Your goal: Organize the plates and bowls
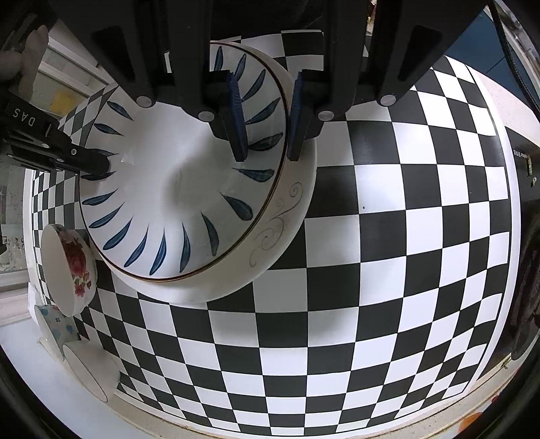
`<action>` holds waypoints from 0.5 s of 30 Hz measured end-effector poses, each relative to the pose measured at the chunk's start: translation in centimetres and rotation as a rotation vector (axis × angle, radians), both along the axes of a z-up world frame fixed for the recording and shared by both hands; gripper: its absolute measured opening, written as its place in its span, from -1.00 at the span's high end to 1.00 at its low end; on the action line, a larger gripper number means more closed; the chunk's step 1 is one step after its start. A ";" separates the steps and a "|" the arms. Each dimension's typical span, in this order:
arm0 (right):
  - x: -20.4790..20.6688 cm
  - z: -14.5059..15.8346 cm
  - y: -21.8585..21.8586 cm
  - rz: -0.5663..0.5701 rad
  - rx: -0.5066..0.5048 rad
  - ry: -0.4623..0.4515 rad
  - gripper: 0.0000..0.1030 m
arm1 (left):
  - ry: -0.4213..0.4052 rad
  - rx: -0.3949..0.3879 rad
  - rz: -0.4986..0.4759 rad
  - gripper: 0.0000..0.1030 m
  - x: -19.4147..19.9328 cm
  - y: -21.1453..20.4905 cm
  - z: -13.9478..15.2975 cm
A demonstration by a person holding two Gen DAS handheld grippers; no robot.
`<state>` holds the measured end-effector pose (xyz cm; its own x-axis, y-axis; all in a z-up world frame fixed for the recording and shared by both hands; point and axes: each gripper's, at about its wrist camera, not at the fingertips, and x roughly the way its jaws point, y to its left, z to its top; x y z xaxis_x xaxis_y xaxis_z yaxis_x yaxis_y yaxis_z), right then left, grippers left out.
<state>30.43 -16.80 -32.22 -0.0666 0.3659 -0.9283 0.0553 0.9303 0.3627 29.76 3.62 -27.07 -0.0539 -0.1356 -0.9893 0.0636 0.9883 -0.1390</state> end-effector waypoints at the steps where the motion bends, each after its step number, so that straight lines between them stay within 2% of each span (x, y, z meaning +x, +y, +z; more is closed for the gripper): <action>1: 0.0 0.0 0.0 -0.001 -0.001 0.000 0.75 | -0.003 0.001 0.001 0.58 -0.1 0.0 -0.1; 9: 0.0 -0.1 -0.4 -0.042 0.011 0.009 0.70 | -0.002 0.009 0.042 0.57 -0.7 0.0 -0.2; 15: -0.3 0.5 -0.4 -0.058 -0.020 -0.005 0.66 | -0.037 0.025 0.058 0.57 -1.3 0.3 0.9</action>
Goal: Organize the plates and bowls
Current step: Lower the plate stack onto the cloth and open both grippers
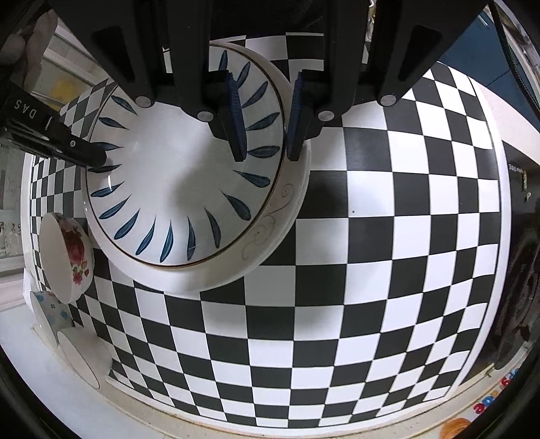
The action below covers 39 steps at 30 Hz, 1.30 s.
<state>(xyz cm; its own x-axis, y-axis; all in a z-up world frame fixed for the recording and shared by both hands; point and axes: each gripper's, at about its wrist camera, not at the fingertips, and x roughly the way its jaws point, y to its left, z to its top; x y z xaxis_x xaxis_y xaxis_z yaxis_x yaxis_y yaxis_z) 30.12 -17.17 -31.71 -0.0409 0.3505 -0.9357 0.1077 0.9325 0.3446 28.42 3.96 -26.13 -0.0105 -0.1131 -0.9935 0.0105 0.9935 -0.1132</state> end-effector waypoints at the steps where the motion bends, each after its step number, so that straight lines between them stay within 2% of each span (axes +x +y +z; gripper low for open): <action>1: -0.1 0.1 0.0 0.002 -0.006 -0.006 0.66 | -0.007 0.002 0.002 0.57 -0.2 0.0 0.2; 5: -0.6 1.3 0.0 0.001 -0.028 -0.031 0.66 | -0.052 0.013 0.001 0.57 -1.0 0.0 2.1; 9: -1.5 3.6 0.2 0.003 -0.048 -0.084 0.66 | -0.134 0.021 -0.006 0.57 -1.9 -0.3 5.4; 18: -6.6 12.7 1.9 0.012 -0.093 -0.272 0.66 | -0.294 0.007 -0.012 0.56 -6.4 0.0 13.1; 21: -8.6 15.3 2.7 0.024 -0.101 -0.319 0.64 | -0.358 0.026 -0.018 0.33 -8.4 0.3 15.6; 22: -9.5 16.2 3.0 0.034 -0.109 -0.335 0.51 | -0.374 0.026 -0.015 0.30 -8.9 0.7 16.3; 23: -10.1 16.9 3.2 0.039 -0.113 -0.348 0.26 | -0.392 0.024 -0.012 0.21 -9.5 0.8 16.9; 24: -10.9 17.8 3.6 0.043 -0.111 -0.368 0.11 | -0.409 0.024 -0.008 0.07 -10.2 0.9 17.6; 25: -11.4 18.3 3.7 0.044 -0.110 -0.379 -0.16 | -0.424 0.023 -0.003 0.01 -10.7 1.1 18.1; 26: -12.0 18.9 4.0 0.046 -0.113 -0.393 -0.32 | -0.441 0.024 0.000 -0.07 -11.2 1.2 18.7; 30: -14.4 21.4 4.4 0.037 -0.153 -0.457 -0.45 | -0.493 0.032 0.005 -0.20 -13.5 1.3 20.6; 39: -18.4 26.0 3.6 -0.007 -0.185 -0.549 -0.63 | -0.538 0.010 0.013 -0.21 -17.2 1.5 23.2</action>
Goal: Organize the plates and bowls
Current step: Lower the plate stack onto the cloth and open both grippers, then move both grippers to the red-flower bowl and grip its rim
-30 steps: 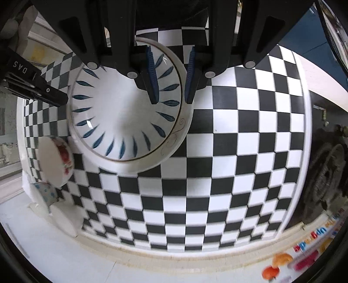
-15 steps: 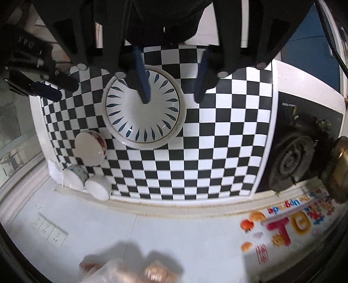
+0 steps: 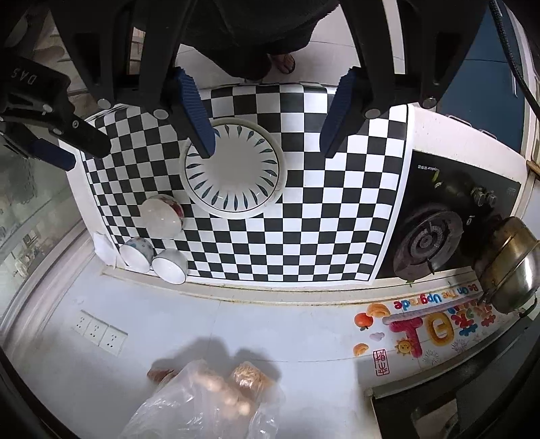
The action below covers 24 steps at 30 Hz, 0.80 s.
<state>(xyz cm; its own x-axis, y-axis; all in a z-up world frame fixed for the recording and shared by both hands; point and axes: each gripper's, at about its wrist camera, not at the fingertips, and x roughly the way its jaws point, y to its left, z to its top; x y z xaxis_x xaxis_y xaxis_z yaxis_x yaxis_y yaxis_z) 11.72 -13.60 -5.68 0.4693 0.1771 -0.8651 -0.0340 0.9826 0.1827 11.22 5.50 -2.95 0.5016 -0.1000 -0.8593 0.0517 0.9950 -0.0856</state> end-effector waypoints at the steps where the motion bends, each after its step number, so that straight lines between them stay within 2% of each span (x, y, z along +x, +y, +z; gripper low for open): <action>1: -0.4 0.4 -0.1 -0.003 -0.002 -0.007 -0.63 | -0.003 -0.001 -0.002 -0.21 -0.3 -0.1 0.2; 10: -3.1 3.1 -0.3 -0.022 -0.014 -0.068 -0.65 | -0.035 -0.012 -0.023 -0.21 -2.3 -0.4 1.8; 17: -3.6 3.6 -0.3 -0.027 -0.006 -0.070 -0.65 | -0.041 -0.024 -0.023 -0.21 -2.5 -0.6 2.1; 24: -2.9 3.1 -3.2 -0.082 0.022 -0.137 -0.80 | -0.053 -0.048 -0.015 -0.21 0.9 -1.5 1.7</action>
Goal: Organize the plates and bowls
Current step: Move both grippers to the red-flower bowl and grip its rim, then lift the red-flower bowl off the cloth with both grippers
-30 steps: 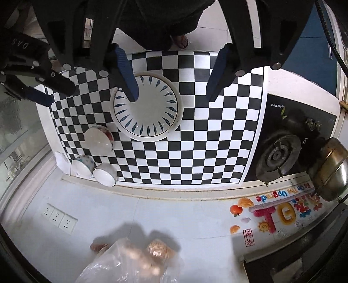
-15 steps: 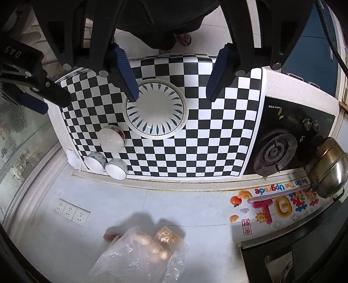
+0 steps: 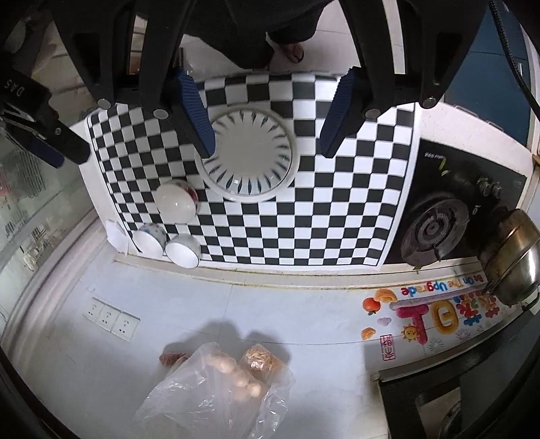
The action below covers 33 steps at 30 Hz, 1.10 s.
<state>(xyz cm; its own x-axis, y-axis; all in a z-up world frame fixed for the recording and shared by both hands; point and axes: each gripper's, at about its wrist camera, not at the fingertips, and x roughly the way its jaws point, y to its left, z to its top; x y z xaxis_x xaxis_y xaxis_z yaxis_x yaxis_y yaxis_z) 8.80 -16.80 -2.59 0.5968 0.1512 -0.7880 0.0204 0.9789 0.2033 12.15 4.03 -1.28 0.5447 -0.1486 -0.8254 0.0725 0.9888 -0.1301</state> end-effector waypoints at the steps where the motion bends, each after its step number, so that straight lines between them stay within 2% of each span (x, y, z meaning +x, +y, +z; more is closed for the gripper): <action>1: 0.5 -0.3 -1.0 -0.021 -0.013 -0.007 -0.80 | 0.002 -0.002 0.003 -0.21 1.0 -0.3 -0.4; 3: 1.8 -1.2 -3.5 -0.066 -0.012 0.012 -0.80 | 0.022 -0.008 0.003 -0.21 3.1 -1.1 -1.4; 8: 6.9 -5.5 -10.3 -0.139 0.101 0.127 -0.80 | 0.138 -0.050 -0.039 -0.21 9.3 -4.8 -5.7; 13: 13.3 -12.1 -16.7 -0.179 0.210 0.218 -0.78 | 0.334 -0.086 -0.089 -0.21 15.9 -10.5 -12.7; 15: 16.0 -14.7 -18.4 -0.161 0.247 0.252 -0.76 | 0.401 -0.085 -0.095 -0.21 18.7 -12.8 -15.6; 18: 19.7 -18.2 -19.6 -0.130 0.226 0.320 -0.70 | 0.477 -0.077 -0.084 -0.21 22.1 -15.3 -19.5; 21: 23.0 -21.6 -20.4 -0.087 0.238 0.389 -0.54 | 0.530 -0.065 -0.077 -0.21 24.3 -16.9 -22.3; 23: 24.8 -23.7 -20.7 -0.062 0.242 0.428 -0.31 | 0.558 -0.055 -0.076 -0.21 25.2 -17.5 -23.7; 24: 25.6 -24.6 -20.9 -0.050 0.243 0.442 -0.26 | 0.575 -0.051 -0.074 -0.20 25.6 -17.8 -24.4; 26: 26.8 -25.9 -21.0 -0.030 0.246 0.461 -0.10 | 0.597 -0.049 -0.071 -0.17 26.2 -18.2 -25.5; 31: 29.3 -28.1 -21.4 0.003 0.258 0.503 0.16 | 0.640 -0.057 -0.071 -0.14 27.3 -19.1 -27.4; 32: 29.6 -28.4 -21.4 0.010 0.264 0.511 0.22 | 0.651 -0.061 -0.074 0.03 27.5 -19.2 -27.8; 33: 30.0 -28.8 -21.3 0.021 0.270 0.525 0.25 | 0.662 -0.062 -0.077 0.30 27.5 -19.4 -28.1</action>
